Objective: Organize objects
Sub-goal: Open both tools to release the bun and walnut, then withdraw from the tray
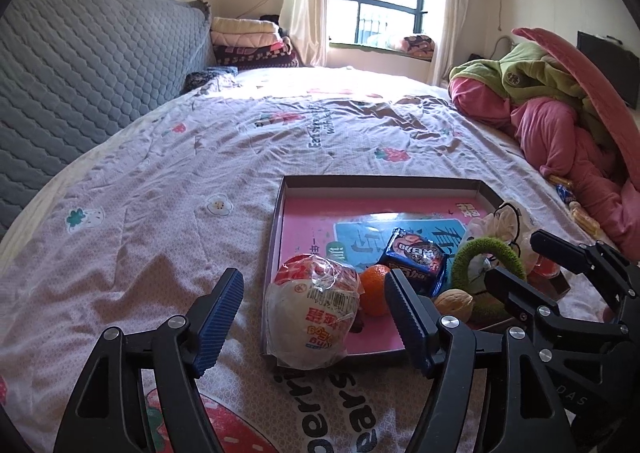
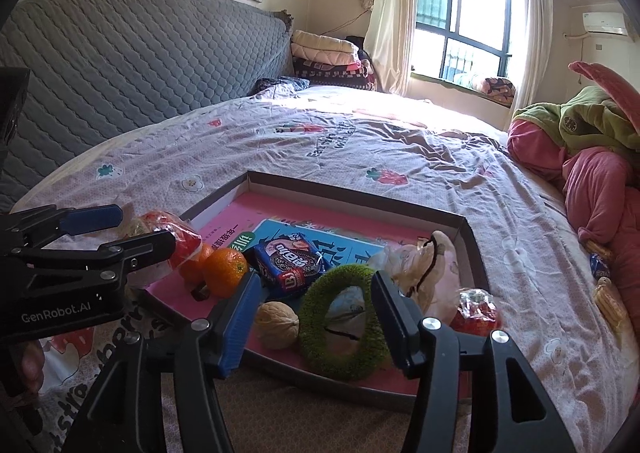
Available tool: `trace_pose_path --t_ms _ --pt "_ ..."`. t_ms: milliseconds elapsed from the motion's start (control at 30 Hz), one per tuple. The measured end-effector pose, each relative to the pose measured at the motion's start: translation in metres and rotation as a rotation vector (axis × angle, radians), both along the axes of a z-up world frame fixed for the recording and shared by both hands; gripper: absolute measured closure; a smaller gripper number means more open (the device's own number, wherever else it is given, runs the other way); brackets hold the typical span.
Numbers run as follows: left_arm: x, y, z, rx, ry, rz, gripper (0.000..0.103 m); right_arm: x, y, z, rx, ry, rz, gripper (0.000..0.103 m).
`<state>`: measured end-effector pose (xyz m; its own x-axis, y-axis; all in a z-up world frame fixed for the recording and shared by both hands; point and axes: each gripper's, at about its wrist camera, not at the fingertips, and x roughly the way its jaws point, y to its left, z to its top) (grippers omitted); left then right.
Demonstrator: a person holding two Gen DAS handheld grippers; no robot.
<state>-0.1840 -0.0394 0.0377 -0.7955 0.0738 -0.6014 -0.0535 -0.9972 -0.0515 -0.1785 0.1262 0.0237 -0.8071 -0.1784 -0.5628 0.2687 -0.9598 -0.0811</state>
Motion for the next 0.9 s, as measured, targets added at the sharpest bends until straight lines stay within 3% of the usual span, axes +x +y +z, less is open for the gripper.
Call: trace_pose_path --t_ms 433,900 --pt "0.039 0.01 0.021 0.044 0.089 0.019 0.026 0.025 0.025 0.019 -0.065 0.056 -0.026 0.026" --pt "0.059 0.035 0.0 0.001 0.015 0.011 0.026 0.047 0.041 0.016 -0.119 0.039 -0.069 0.022"
